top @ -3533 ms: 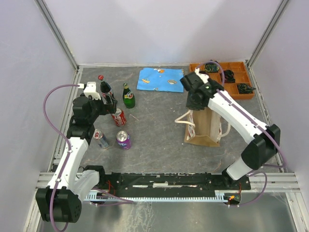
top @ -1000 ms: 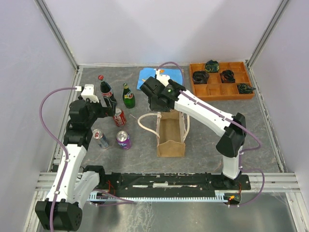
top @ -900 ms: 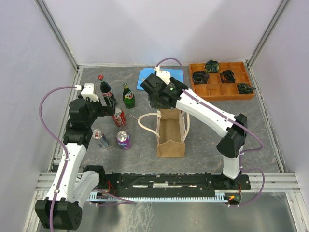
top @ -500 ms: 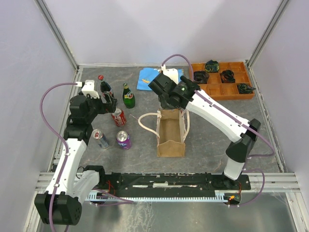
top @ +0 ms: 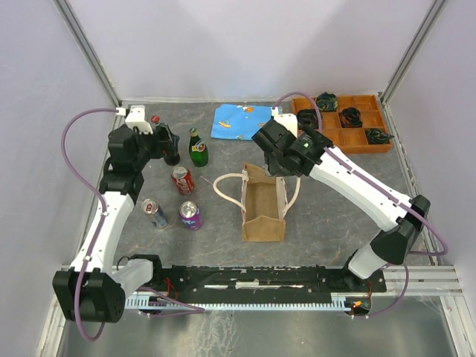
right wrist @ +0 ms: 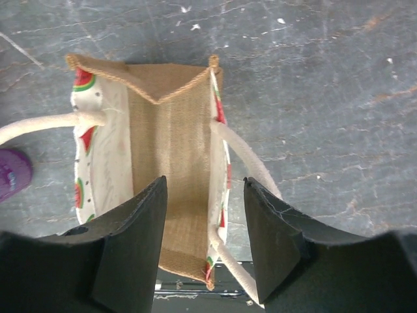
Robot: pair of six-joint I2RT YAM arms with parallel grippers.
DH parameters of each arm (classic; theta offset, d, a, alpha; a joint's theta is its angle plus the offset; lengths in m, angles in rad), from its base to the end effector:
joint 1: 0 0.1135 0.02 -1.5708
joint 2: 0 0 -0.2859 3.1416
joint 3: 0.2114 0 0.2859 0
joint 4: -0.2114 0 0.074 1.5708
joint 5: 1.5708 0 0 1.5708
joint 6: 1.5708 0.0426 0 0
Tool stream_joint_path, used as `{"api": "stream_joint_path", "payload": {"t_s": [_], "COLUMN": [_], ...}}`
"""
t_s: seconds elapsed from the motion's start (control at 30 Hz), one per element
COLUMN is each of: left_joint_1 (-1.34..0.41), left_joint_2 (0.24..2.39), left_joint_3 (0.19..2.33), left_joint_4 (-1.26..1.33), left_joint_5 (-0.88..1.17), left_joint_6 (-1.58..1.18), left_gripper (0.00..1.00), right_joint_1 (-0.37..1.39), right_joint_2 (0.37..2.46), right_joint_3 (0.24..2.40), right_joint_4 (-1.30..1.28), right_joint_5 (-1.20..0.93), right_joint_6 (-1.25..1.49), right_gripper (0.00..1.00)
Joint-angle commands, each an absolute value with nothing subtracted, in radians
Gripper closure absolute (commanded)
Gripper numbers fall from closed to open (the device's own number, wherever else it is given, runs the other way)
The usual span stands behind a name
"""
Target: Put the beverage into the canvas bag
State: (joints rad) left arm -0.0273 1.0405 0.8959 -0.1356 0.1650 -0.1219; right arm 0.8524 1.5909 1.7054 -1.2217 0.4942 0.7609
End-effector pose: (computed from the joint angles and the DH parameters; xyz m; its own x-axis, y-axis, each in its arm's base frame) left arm 0.2719 -0.0144 0.3471 -0.2969 -0.1119 -0.9483 0.1497 0.9754 -0.1619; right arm 0.2432 0.2475 0.3911 -0.7871 0.0220 -0.6164 0.0271 0.9996 0.0011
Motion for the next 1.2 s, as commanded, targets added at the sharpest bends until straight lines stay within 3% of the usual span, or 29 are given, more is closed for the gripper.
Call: {"api": "stream_joint_path", "payload": {"t_s": [0.0, 0.17, 0.53, 1.17], "left_joint_1": [-0.02, -0.009, 0.039, 0.051], "left_joint_2": [1.079, 1.036, 1.07, 1.416], "left_joint_3": [1.002, 0.909, 0.659, 0.747], "left_joint_4": [-0.062, 0.032, 0.392, 0.687], "left_joint_5": [0.054, -0.029, 0.024, 0.101], "left_joint_6": [-0.087, -0.033, 0.022, -0.02], "left_gripper": [0.01, 0.01, 0.01, 0.01], "right_joint_1": [0.854, 0.854, 0.852, 0.833], "right_joint_2": [1.538, 1.49, 1.408, 1.381], "right_joint_3": [1.681, 1.639, 1.609, 1.625], "right_joint_4": [-1.088, -0.969, -0.768, -0.818], "right_joint_5": [0.429, 0.38, 0.319, 0.37], "right_joint_6": [0.726, 0.713, 0.62, 0.619], "right_gripper": [0.41, 0.35, 0.25, 0.25]}}
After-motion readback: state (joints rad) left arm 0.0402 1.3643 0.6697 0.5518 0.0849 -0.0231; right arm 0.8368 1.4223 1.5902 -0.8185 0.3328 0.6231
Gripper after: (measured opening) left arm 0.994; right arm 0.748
